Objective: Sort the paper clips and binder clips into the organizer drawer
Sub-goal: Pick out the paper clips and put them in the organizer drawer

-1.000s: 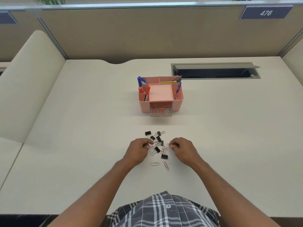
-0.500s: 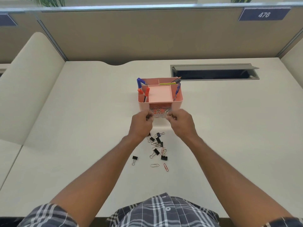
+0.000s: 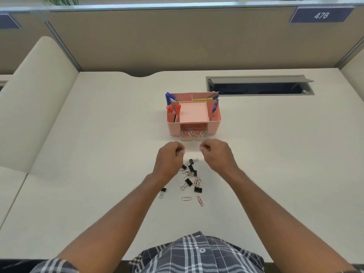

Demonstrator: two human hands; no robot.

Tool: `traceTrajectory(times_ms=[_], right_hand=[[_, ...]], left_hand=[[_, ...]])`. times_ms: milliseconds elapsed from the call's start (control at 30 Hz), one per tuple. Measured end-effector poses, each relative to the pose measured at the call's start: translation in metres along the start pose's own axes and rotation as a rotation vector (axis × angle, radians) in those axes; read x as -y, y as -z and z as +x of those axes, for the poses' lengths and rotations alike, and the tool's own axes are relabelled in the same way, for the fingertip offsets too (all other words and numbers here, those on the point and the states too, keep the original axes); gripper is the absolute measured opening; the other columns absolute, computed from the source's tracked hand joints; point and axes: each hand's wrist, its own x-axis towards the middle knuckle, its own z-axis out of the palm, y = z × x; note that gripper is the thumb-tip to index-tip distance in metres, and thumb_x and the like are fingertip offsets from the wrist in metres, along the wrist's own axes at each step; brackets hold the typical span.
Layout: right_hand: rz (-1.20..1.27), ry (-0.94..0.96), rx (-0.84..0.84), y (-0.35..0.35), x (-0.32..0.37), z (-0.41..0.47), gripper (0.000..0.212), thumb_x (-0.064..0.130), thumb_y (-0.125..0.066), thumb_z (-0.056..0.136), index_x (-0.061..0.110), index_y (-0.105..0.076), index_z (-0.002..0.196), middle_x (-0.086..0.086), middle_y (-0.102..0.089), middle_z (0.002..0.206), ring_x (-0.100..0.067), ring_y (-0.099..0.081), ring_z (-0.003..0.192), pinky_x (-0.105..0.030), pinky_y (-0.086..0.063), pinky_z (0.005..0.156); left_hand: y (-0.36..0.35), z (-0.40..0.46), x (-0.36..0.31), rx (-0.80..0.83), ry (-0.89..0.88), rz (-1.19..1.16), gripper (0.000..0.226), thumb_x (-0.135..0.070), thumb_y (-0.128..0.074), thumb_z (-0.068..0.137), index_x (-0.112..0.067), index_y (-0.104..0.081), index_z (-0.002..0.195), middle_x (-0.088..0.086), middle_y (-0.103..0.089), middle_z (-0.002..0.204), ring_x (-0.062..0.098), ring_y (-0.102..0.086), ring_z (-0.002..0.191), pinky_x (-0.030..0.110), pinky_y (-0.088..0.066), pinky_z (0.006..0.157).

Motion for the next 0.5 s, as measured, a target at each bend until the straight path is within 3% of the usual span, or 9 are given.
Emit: traceTrajectory(times_ms=[167, 333, 500], right_hand=[[-0.125, -0.208, 0.262, -0.029, -0.032, -0.042, 0.011, 0.024, -0.060, 0.088, 0.023, -0.070, 0.086, 0.004, -0.072, 0.091, -0.019, -0.064, 0.083, -0.025, -0.045, 0.069], [-0.177, -0.159, 0.241, -0.045, -0.035, -0.060, 0.018, 0.022, -0.058, 0.090, 0.020, -0.069, 0.105, 0.000, -0.068, 0.103, -0.023, -0.063, 0.096, -0.027, -0.043, 0.074], [-0.140, -0.165, 0.235, -0.044, -0.038, -0.060, 0.015, 0.019, -0.058, 0.090, 0.018, -0.068, 0.100, -0.001, -0.067, 0.095, -0.022, -0.062, 0.091, -0.028, -0.044, 0.071]], left_hand=[[-0.020, -0.040, 0.029, 0.201, 0.014, 0.254, 0.013, -0.020, -0.056, 0.093, -0.020, -0.068, 0.094, -0.003, -0.063, 0.089, 0.020, -0.061, 0.086, 0.030, -0.047, 0.074], [-0.030, -0.046, 0.035, 0.218, -0.066, 0.333, 0.021, -0.022, -0.051, 0.095, -0.020, -0.067, 0.109, 0.004, -0.063, 0.100, 0.022, -0.058, 0.097, 0.032, -0.047, 0.081], [-0.032, -0.042, 0.038, 0.229, -0.112, 0.381, 0.019, -0.022, -0.053, 0.094, -0.022, -0.067, 0.106, 0.002, -0.061, 0.098, 0.022, -0.057, 0.094, 0.031, -0.044, 0.076]])
